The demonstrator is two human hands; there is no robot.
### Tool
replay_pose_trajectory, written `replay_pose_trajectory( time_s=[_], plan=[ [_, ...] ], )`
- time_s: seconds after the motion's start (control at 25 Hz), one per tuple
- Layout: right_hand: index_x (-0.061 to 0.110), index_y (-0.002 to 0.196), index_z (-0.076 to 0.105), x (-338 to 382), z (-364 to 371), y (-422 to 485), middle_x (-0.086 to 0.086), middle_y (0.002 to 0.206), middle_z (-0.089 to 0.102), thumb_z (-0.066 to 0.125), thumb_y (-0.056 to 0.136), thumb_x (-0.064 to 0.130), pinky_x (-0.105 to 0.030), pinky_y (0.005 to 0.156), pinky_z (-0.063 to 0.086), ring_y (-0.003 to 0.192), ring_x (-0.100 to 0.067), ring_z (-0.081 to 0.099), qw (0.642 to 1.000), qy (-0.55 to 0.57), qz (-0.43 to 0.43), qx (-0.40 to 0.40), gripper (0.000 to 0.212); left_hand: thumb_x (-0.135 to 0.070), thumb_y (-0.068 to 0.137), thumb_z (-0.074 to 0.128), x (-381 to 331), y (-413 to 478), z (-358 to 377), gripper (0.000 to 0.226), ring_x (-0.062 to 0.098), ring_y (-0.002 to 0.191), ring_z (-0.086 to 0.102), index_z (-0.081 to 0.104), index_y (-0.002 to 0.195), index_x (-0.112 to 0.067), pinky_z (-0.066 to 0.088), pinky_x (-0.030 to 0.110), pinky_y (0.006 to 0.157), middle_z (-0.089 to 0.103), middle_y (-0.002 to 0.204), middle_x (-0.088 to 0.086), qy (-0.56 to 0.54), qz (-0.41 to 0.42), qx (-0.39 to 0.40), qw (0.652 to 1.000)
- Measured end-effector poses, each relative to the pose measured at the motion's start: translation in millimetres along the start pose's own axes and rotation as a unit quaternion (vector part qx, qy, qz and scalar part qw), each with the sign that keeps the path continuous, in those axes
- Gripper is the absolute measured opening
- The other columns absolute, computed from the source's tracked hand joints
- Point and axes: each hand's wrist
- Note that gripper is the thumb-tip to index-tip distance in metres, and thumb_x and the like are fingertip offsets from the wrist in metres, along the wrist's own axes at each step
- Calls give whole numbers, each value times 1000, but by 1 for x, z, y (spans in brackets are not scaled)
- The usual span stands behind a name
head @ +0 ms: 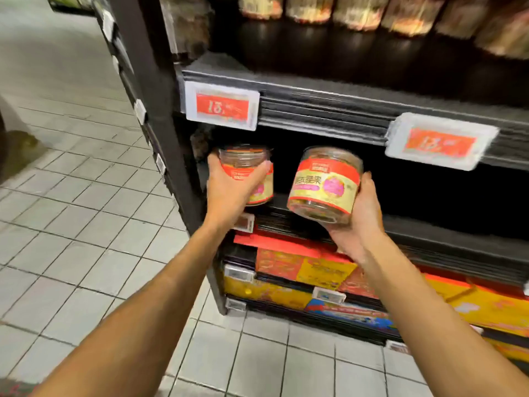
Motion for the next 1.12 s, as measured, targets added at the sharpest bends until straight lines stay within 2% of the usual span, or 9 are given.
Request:
replay_pose_trajectory(
  time_s=[0.08,0.24,0.36,0.44,0.52,0.64,0.84,0.96,1.12],
  plan=[
    [21,99,64,-6,-1,12,0,78,74,22,96,56,-31,71,56,73,-16,71,1000,-10,-14,7,55,-51,56,80,27,14,-1,88,13,105,61,38,124,-15,48,36,97,62,115,1,63,11,28,998],
    [20,97,63,-19,1,32,0,80,72,23,97,55,-36,81,54,79,-17,70,998,-26,-45,18,52,-39,66,82,53,29,-5,93,5,111,54,25,135,-15,38,5,90,54,125,-3,112,36,91,989],
    [21,92,62,-28,5,37,1,79,71,25,97,53,-38,84,53,79,-17,70,997,-45,-70,-2,50,-36,71,79,40,11,-12,101,8,129,40,14,145,-16,34,16,106,37,144,1,106,29,95,989],
    [23,79,64,-29,10,34,5,71,71,26,97,52,-35,82,52,72,-12,70,994,-66,-90,-17,51,-44,82,66,30,-22,-20,75,11,132,38,31,142,-16,33,28,110,39,143,2,133,109,30,985],
    [25,64,62,-26,20,33,8,59,68,26,98,50,-31,77,51,61,-7,68,988,-85,-123,-27,56,-48,91,45,15,-48,-20,44,8,123,50,51,129,-26,42,29,103,56,130,-3,19,118,62,991],
    [24,51,65,-21,44,37,8,58,69,23,99,49,-24,69,54,61,-4,68,980,-115,-164,-5,69,-47,95,29,-7,-48,-11,39,-3,123,49,45,129,-35,41,11,97,56,131,-14,-97,64,179,977],
    [27,63,67,-26,72,55,12,67,72,22,99,49,-29,88,51,70,-1,68,965,-140,-210,69,62,-41,96,30,-5,-24,-14,39,-8,117,52,40,132,-28,41,6,88,62,114,-25,-152,102,173,968],
    [24,80,63,-20,97,76,1,92,72,24,99,45,-37,95,49,88,-12,66,954,-198,-221,50,48,-33,98,29,0,-10,-15,32,-10,114,52,43,126,-31,41,8,89,62,111,-27,-162,123,141,969],
    [20,84,56,-28,99,99,4,81,65,28,97,51,-7,60,47,70,-2,57,936,-264,-234,-5,43,-39,98,31,22,-12,-22,37,-14,118,46,48,129,-27,36,5,94,50,130,-16,-63,123,74,988]
  ],
)
Point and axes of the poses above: each hand's wrist, its own y-axis towards the middle knuckle, its own z-axis out of the palm, x = y × z
